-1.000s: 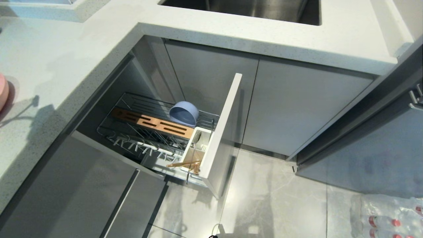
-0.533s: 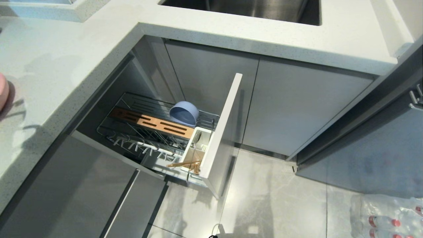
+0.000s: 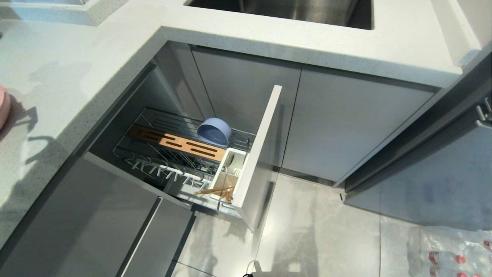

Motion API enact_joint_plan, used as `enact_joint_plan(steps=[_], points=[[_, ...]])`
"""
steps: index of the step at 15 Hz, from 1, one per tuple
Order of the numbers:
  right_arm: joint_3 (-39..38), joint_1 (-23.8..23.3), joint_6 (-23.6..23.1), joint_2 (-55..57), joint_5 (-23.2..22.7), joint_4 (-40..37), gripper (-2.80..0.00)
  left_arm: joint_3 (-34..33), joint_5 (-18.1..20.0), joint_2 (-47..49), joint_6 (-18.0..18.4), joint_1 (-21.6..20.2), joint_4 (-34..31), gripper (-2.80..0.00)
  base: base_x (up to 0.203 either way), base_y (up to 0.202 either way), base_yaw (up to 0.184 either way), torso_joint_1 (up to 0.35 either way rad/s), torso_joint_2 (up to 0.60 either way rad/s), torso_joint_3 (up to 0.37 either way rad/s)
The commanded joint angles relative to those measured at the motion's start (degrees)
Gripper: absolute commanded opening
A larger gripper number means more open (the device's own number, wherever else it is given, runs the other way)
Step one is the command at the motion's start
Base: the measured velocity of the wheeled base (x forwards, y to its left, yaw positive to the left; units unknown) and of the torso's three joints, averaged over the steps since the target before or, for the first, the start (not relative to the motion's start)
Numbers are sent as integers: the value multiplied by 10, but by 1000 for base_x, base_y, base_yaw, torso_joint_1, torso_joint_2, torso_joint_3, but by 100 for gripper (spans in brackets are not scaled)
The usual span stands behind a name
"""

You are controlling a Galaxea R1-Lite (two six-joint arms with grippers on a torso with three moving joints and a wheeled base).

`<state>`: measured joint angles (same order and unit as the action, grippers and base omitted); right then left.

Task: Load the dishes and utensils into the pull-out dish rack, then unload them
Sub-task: Pick up the plate and place it in the cupboard

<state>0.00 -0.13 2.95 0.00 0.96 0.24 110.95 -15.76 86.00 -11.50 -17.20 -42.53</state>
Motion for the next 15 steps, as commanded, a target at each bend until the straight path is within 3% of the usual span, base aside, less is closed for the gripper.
enact_joint_plan(steps=[1,7,15], points=[[0,0,0,0,0,0,-280,0,-1,17,-1,0,-3,0,0,0,0,0,0,0],[0,0,0,1,0,0,-280,-2,-20,50,-2,-1,-4,0,0,0,0,0,0,0],[0,0,0,0,0,0,-280,0,-12,82,-6,-15,-2,0,0,0,0,0,0,0]])
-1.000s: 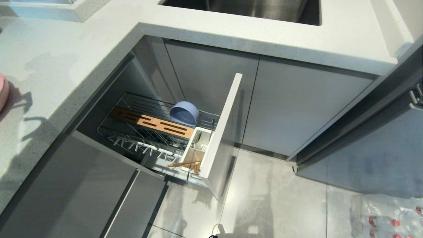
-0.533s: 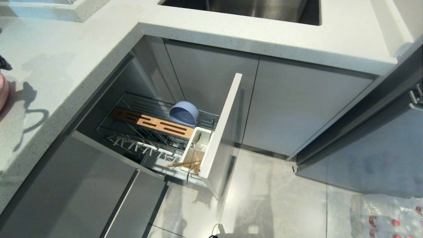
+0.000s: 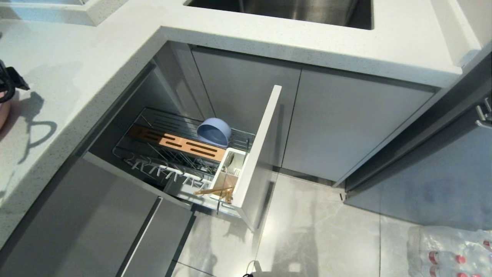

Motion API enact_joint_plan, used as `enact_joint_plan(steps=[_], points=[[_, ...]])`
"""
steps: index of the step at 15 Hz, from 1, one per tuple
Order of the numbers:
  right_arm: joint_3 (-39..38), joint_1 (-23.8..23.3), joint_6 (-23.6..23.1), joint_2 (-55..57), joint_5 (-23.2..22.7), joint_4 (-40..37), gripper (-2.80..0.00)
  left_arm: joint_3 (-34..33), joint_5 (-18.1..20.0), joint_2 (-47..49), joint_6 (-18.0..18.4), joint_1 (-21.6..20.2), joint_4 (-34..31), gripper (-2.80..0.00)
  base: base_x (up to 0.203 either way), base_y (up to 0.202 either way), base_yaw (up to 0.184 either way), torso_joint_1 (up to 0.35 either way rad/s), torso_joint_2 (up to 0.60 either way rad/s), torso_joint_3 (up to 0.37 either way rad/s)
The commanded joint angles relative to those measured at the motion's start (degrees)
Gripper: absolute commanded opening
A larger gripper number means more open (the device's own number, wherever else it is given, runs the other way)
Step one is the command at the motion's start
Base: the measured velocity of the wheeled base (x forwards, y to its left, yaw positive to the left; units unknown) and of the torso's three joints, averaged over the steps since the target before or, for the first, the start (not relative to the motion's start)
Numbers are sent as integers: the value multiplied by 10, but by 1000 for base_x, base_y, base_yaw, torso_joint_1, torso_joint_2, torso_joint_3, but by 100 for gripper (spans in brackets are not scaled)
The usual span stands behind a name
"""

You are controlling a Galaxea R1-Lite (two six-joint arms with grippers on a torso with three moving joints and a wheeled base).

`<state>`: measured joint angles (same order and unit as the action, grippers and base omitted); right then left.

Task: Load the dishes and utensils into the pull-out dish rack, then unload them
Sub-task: Pick up the plate and place it in the cupboard

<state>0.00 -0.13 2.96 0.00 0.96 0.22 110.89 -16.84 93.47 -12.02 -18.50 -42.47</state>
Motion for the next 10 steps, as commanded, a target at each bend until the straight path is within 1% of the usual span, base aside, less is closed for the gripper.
enact_joint_plan(steps=[1,10], points=[[0,0,0,1,0,0,-280,0,-1,8,-1,-4,-2,0,0,0,0,0,0,0],[0,0,0,0,0,0,-280,1,0,20,-3,-8,-2,0,0,0,0,0,0,0]])
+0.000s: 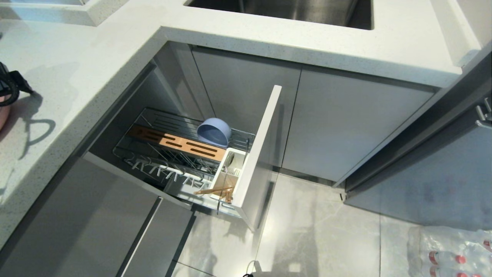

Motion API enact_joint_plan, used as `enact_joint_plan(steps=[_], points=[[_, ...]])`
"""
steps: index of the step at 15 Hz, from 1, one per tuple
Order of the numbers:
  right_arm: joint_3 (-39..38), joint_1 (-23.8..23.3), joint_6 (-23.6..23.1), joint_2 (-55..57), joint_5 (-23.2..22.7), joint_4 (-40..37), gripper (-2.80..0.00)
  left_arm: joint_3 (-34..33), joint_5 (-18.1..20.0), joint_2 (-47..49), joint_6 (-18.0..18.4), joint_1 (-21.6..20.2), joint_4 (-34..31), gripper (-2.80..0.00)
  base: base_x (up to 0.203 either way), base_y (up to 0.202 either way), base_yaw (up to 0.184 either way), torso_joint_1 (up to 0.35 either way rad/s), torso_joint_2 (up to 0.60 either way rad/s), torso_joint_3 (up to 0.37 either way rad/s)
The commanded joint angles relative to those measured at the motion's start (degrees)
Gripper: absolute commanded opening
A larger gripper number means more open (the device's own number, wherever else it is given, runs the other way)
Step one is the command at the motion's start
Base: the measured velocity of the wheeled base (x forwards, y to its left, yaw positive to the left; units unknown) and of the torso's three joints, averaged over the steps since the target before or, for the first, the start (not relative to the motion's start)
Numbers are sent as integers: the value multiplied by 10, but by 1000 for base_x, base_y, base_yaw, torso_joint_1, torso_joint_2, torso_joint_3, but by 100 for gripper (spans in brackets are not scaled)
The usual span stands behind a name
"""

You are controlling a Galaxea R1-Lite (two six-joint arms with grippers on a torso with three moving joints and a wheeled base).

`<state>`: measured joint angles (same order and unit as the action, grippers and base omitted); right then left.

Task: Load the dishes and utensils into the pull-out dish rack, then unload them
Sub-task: Pick up the plate and place it in the cupboard

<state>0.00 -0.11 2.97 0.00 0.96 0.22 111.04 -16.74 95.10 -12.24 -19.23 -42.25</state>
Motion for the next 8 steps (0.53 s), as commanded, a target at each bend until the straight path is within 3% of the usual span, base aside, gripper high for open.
enact_joint_plan(steps=[1,8], points=[[0,-1,0,1,0,0,-280,0,0,4,-1,-1,-4,0,0,0,0,0,0,0],[0,-1,0,0,0,0,-280,-1,5,7,-1,-1,-5,0,0,0,0,0,0,0]])
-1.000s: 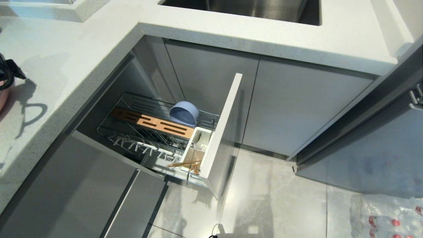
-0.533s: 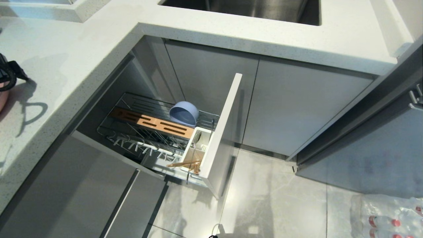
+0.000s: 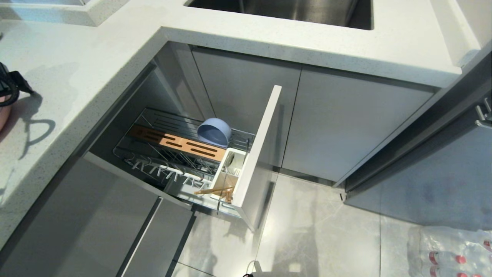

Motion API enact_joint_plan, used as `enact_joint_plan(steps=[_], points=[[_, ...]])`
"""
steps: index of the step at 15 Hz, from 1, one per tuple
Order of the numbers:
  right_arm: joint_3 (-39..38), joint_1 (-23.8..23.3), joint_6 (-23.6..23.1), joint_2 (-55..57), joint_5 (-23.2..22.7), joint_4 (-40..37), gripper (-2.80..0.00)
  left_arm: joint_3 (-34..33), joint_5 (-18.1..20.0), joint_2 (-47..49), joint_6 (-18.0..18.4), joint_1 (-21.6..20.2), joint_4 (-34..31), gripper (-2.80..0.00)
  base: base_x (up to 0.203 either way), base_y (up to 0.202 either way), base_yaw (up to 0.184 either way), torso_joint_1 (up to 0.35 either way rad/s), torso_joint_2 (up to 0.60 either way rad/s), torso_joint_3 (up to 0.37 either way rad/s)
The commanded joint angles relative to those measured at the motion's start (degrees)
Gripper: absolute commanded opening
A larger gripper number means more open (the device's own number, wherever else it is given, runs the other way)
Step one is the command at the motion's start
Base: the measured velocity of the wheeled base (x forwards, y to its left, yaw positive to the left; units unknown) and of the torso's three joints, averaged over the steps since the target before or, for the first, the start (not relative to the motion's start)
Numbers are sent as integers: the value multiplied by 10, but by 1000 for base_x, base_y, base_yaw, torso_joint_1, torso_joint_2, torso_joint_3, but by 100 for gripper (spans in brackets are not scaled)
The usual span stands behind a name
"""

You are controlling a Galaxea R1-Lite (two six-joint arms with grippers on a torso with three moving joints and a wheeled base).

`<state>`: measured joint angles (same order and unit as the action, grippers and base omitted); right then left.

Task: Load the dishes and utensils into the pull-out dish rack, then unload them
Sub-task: Pick up the plate and place it in the cupboard

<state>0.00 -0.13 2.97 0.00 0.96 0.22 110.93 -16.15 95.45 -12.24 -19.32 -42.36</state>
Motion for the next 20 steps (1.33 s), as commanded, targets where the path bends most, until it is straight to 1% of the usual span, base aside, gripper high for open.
enact_joint_plan(steps=[1,2,3,4,14,17,18,20], points=[[0,0,0,0,0,0,-280,0,-1,4,-1,-1,-4,0,0,0,0,0,0,0],[0,0,0,1,0,0,-280,0,-2,4,-1,-1,-4,0,0,0,0,0,0,0],[0,0,0,1,0,0,-280,-1,-2,5,-1,-1,-4,-230,0,0,0,0,0,0],[0,0,0,0,0,0,-280,0,-1,5,-1,-1,-4,-280,0,0,0,0,0,0],[0,0,0,0,0,0,-280,-3,-1,-2,-1,-1,-4,-280,0,0,0,0,0,0],[0,0,0,0,0,0,-280,-8,-3,-19,1,0,-8,-280,0,0,0,0,0,0],[0,0,0,0,0,0,-280,-10,-4,-32,4,0,-20,-280,0,0,0,0,0,0],[0,0,0,1,0,0,-280,-11,-3,-61,11,4,-64,-280,0,0,0,0,0,0]])
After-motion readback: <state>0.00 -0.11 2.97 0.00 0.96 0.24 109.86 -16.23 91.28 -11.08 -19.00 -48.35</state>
